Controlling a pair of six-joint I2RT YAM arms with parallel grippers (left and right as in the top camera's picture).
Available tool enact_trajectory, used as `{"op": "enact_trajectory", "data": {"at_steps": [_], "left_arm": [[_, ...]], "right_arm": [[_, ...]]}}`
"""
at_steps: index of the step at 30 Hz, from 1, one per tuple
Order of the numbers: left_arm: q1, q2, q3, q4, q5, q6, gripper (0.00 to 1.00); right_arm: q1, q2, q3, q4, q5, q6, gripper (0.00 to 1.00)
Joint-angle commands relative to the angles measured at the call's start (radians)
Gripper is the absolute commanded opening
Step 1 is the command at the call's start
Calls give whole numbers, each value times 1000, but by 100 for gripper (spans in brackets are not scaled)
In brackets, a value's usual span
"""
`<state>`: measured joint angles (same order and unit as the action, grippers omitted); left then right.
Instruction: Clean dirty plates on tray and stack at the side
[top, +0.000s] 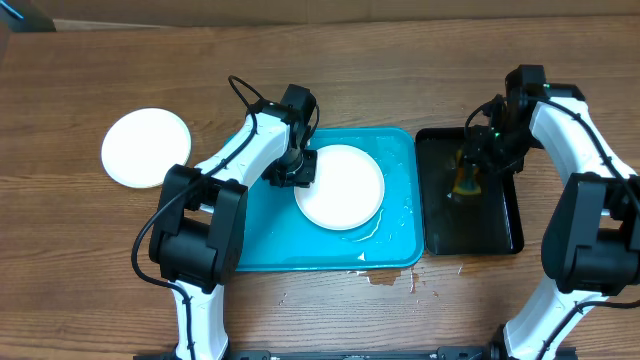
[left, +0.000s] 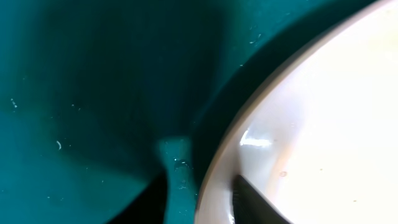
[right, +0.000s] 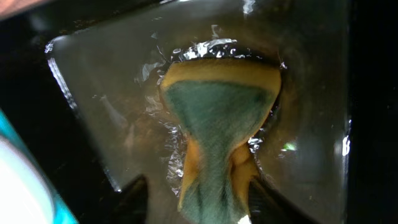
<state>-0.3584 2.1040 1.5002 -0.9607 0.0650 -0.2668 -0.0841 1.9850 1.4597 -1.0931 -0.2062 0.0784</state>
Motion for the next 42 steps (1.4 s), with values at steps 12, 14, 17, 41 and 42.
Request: {"op": "enact_trajectory", "data": {"at_steps": [12,14,17,41,42], "left_arm": [[-3,-64,42,-58,-101,-37,4],[-3,-118,55,-60,-102,-36,4],[-1,-185,77,-60,-100,-39,4],[-377,-194,251,280,-371,-84,4],[-412,-188,251,300,-432,-62,4]], "right_arm": [[-128,-27,218,-98,-101,12,81],[-168,-27,217,-98,-98,14,87],[-232,-27,217,-89,-76,62,90],[-394,-27,217,-52,-76,79,100],[-394,-27,217,-52,-76,79,100]]}}
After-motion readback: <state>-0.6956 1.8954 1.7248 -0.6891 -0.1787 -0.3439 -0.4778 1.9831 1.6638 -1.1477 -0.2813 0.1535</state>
